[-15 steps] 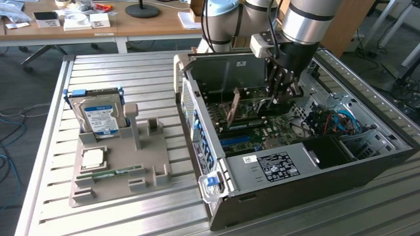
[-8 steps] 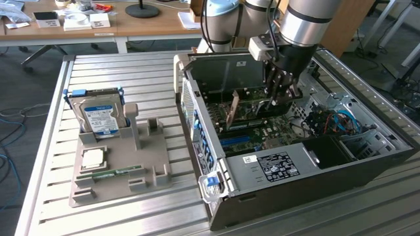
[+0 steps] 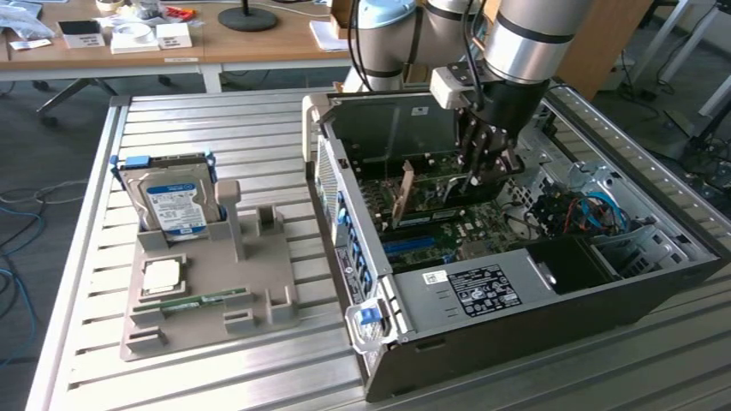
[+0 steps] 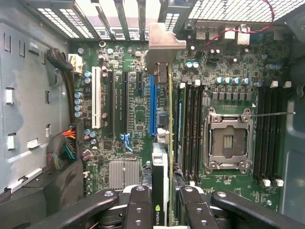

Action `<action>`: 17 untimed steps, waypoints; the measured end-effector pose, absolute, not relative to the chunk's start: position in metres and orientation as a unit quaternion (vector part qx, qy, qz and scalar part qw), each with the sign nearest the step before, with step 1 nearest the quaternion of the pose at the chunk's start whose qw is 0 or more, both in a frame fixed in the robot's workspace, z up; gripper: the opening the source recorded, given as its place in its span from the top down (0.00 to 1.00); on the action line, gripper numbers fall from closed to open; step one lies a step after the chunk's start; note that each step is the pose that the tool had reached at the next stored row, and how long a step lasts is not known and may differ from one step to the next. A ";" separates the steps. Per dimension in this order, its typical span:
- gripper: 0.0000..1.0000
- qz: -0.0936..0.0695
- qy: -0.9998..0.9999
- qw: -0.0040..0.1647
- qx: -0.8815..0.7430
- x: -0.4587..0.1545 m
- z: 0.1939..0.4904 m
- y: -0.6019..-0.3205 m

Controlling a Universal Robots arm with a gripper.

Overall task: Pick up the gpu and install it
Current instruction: 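Insert the gpu into the slot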

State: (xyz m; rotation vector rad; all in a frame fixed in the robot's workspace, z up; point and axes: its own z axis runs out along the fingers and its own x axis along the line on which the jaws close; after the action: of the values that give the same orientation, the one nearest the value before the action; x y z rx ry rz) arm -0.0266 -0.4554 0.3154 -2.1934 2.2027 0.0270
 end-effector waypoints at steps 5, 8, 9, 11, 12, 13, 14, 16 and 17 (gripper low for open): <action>0.73 0.009 0.708 0.017 -0.706 -0.027 0.313 -0.455; 0.73 0.009 0.708 0.016 -0.706 -0.027 0.311 -0.455; 0.73 0.009 0.708 0.016 -0.706 -0.027 0.311 -0.455; 0.73 0.009 0.708 0.016 -0.705 -0.027 0.311 -0.455; 0.73 0.009 0.708 0.016 -0.705 -0.027 0.311 -0.455; 0.73 0.009 0.708 0.016 -0.705 -0.027 0.311 -0.455; 0.73 0.009 0.708 0.016 -0.705 -0.027 0.311 -0.455; 0.73 0.009 0.708 0.017 -0.705 -0.027 0.310 -0.455; 0.73 0.009 0.708 0.017 -0.706 -0.027 0.310 -0.455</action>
State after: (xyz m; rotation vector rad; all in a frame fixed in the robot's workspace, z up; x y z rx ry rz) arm -0.0266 -0.4553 0.3096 -2.1933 2.2025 0.0272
